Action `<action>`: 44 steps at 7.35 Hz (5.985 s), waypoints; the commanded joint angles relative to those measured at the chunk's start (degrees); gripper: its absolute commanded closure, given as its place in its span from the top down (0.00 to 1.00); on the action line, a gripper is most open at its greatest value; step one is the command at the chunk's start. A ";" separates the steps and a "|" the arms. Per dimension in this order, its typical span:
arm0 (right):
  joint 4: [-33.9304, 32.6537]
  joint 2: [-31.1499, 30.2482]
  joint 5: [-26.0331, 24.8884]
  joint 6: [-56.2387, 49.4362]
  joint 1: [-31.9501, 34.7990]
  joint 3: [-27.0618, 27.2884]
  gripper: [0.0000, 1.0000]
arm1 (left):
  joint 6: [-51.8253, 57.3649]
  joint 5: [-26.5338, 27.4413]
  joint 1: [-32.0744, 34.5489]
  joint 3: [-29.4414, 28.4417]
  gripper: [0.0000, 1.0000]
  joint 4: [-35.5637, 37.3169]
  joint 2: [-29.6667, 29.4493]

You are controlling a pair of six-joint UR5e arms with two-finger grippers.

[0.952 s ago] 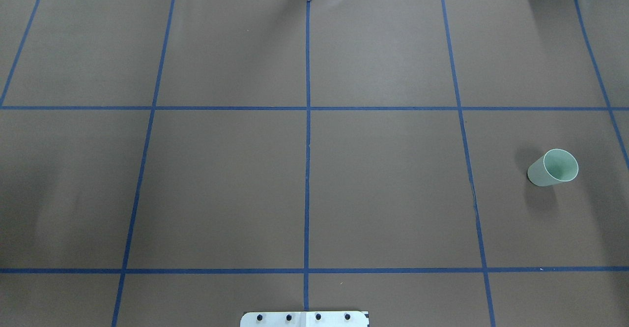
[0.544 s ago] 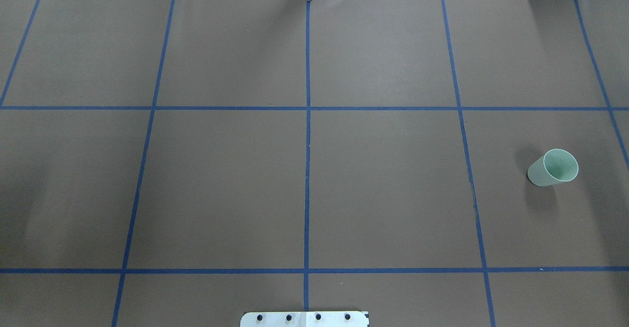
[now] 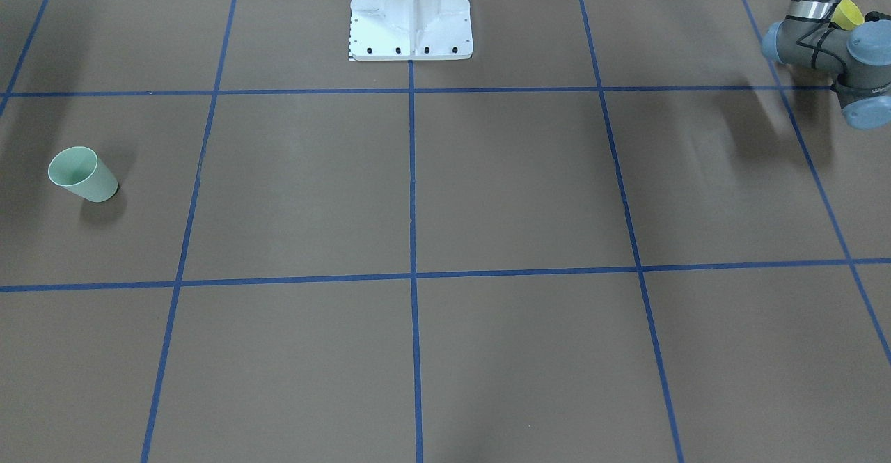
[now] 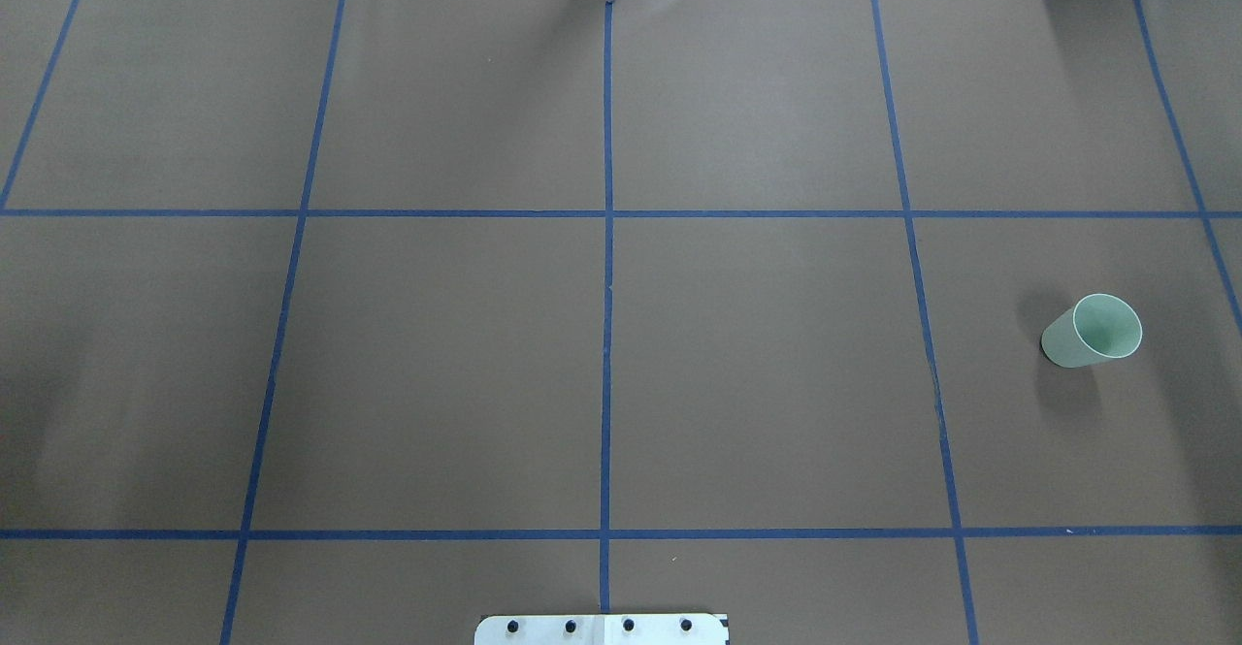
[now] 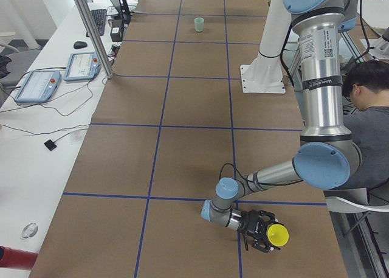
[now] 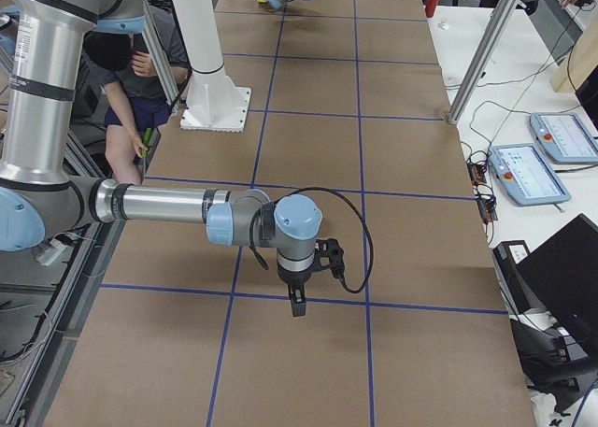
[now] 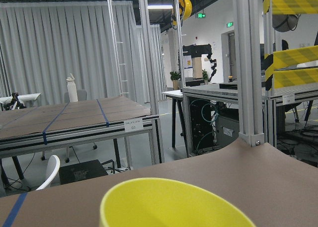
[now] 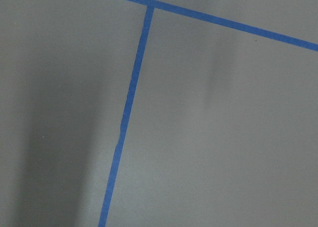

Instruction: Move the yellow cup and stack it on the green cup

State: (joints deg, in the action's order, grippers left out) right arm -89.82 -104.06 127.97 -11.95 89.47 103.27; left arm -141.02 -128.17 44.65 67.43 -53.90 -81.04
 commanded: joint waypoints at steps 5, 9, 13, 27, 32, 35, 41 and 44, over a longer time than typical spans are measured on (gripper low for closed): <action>-0.17 0.00 0.00 0.00 0.00 -0.18 1.00 | 4.07 8.77 -0.97 9.41 0.00 4.20 4.90; -0.09 0.26 0.09 0.09 0.00 -0.35 1.00 | 5.67 24.24 -0.09 16.14 0.00 6.79 7.12; 0.00 0.44 0.00 0.09 0.00 -0.18 1.00 | 8.12 42.53 5.95 18.70 0.00 3.46 6.33; 0.09 0.26 -0.09 0.79 0.00 -1.50 1.00 | 47.57 73.77 21.52 19.22 0.00 -39.15 -1.67; 0.09 0.35 -0.18 0.79 0.00 -1.85 1.00 | 65.40 75.35 23.64 18.96 0.00 -58.74 -4.03; 0.00 0.61 -0.18 0.79 0.00 -1.94 1.00 | 75.07 74.91 23.82 18.79 0.00 -70.51 -6.06; 0.00 0.70 0.00 0.79 0.00 -1.94 1.00 | 88.60 68.59 23.73 19.22 0.00 -86.87 -10.10; 0.00 0.62 0.09 0.79 0.00 -2.02 1.00 | 90.13 64.37 23.73 19.40 0.00 -96.37 -10.28</action>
State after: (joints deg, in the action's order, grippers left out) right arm -89.82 -103.43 128.02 -11.16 89.47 101.32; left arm -51.32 -62.72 68.38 86.50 -146.63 -91.21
